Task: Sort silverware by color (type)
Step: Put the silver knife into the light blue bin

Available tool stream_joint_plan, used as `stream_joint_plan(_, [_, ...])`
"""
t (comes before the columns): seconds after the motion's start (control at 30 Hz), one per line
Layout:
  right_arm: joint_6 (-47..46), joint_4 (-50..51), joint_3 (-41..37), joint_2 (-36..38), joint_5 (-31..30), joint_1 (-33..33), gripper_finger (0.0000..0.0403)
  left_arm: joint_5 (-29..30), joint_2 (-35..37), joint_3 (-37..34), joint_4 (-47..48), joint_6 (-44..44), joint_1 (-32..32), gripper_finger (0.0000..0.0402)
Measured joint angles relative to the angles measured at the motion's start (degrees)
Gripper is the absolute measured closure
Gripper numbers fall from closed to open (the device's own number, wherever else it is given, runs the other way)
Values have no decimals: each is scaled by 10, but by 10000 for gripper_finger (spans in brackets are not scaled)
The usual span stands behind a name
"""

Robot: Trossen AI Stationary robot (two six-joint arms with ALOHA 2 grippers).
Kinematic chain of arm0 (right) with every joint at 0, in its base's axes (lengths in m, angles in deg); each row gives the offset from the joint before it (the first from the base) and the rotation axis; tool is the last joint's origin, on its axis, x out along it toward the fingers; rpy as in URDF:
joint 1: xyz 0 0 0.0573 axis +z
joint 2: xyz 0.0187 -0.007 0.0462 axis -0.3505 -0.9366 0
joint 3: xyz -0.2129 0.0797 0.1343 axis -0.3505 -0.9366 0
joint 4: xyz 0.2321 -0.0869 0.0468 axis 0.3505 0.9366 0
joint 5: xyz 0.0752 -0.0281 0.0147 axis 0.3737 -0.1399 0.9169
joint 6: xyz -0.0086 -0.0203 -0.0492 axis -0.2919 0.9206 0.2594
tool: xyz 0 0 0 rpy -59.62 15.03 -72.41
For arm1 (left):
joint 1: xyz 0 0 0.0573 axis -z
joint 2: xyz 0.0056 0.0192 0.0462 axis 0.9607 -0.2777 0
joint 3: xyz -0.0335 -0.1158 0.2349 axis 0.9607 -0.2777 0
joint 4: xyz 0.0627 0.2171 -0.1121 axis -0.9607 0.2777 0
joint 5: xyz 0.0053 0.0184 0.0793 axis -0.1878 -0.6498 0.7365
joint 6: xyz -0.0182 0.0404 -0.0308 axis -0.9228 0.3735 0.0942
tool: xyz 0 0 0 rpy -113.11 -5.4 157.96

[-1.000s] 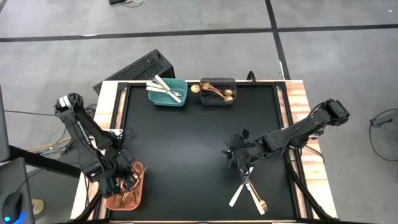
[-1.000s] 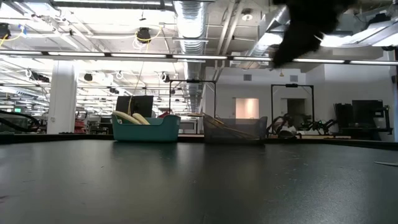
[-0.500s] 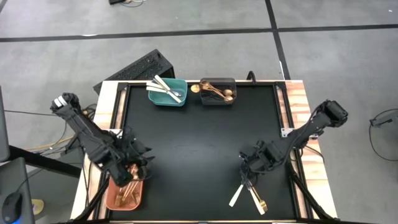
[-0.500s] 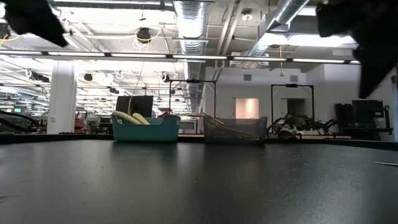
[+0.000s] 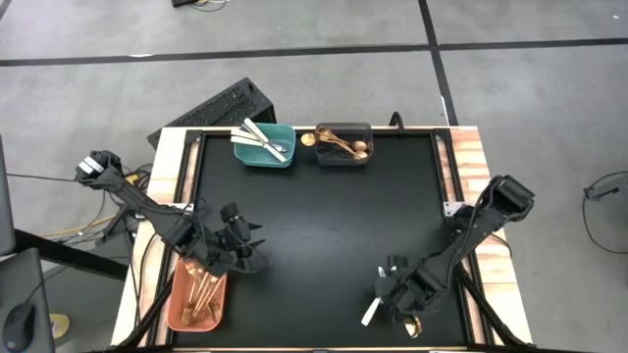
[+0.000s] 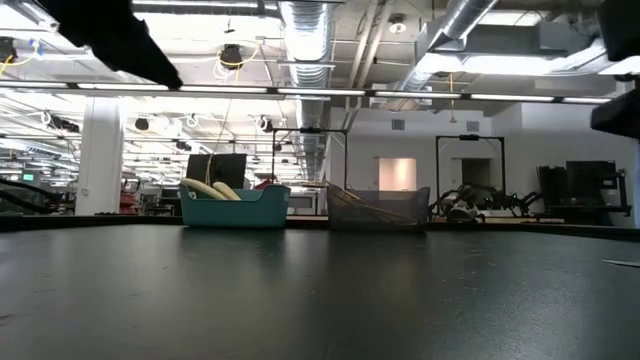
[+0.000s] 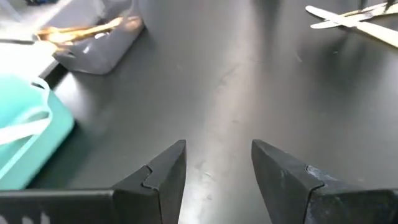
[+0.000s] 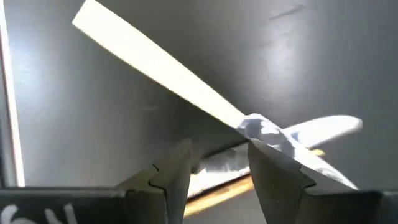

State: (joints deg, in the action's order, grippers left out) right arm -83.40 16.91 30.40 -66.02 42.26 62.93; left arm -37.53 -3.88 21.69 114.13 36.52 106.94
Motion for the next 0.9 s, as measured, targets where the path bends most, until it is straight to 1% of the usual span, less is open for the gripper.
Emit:
stream_joint_plan(0.13, [43,-18,25,-33,-2,-3,219,0,0,0,-16,47,-27,232])
stream_joint_plan(0.27, [99,-21,60,-68,-8,-9,219,0,0,0,-31,67,-50,232])
stream_joint_plan(0.37, [136,-16,83,-94,11,-13,219,-5,0,0,-28,69,-58,232])
stream_joint_plan(0.5, [155,16,106,-121,38,-14,219,-13,0,0,-23,74,-59,233])
stream_joint_plan(0.63, [168,41,116,-126,40,-13,219,-16,0,0,-25,76,-59,233])
stream_joint_plan(0.7, [171,56,126,-120,30,-15,221,-16,0,0,-24,72,-59,233])
stream_joint_plan(0.8, [188,70,135,-110,12,-16,230,-18,0,0,-22,62,-59,233])
stream_joint_plan(0.9, [197,80,132,-106,12,-18,242,-20,0,0,-22,49,-58,233])
